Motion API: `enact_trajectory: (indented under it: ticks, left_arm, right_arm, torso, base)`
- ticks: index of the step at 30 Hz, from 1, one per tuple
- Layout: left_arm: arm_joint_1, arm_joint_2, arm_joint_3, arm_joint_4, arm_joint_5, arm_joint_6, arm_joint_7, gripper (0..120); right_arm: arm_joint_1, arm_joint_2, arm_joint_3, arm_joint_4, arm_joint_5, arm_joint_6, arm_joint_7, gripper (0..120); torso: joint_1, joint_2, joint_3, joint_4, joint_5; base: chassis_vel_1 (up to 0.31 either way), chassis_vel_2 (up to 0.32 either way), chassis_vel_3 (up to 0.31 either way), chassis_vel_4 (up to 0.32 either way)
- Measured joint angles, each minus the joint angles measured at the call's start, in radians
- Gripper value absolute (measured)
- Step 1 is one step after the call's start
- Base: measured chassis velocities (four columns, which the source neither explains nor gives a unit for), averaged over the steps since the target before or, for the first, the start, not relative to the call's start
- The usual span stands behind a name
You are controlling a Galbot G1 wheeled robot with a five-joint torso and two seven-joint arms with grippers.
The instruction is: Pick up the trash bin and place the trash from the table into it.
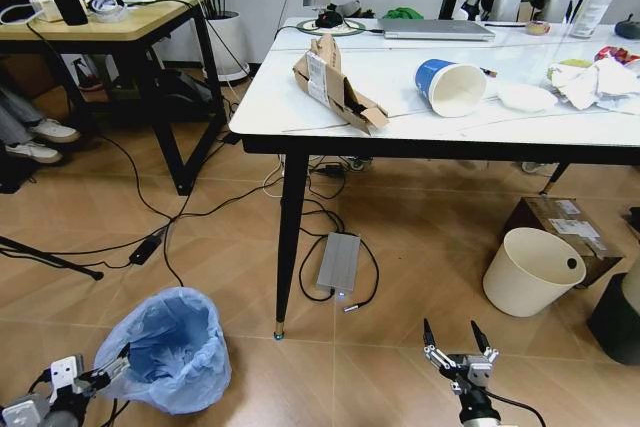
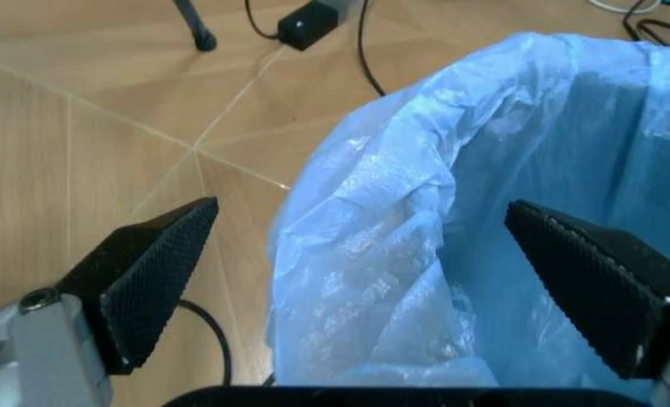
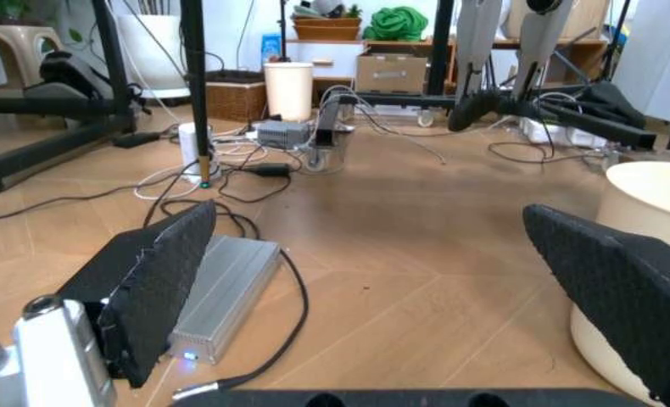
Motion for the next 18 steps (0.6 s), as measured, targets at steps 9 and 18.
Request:
enact_trajectory:
  ticks: [9, 18]
  left_arm:
    - [-0.050, -0.004, 0.032, -0.003, -0.030, 0.064, -0.038, 98]
    - [-0.044, -0.002, 0.036, -0.002, -0.031, 0.116, -0.069, 98]
  right_arm:
    - [-0.001, 0.000, 0.000, 0.002, 0.003, -0.004, 0.000, 100]
    - [-0.004, 0.000, 0.001, 0.008, 0.004, -0.007, 0.001, 100]
  torso:
    - [0.000, 0.000, 0.000, -0.0001, 0.0002]
    - [0.000, 0.001, 0.000, -0.0001, 0.0003]
  base:
    - [0.000, 0.000, 0.000, 0.000]
    - [0.000, 0.000, 0.000, 0.000]
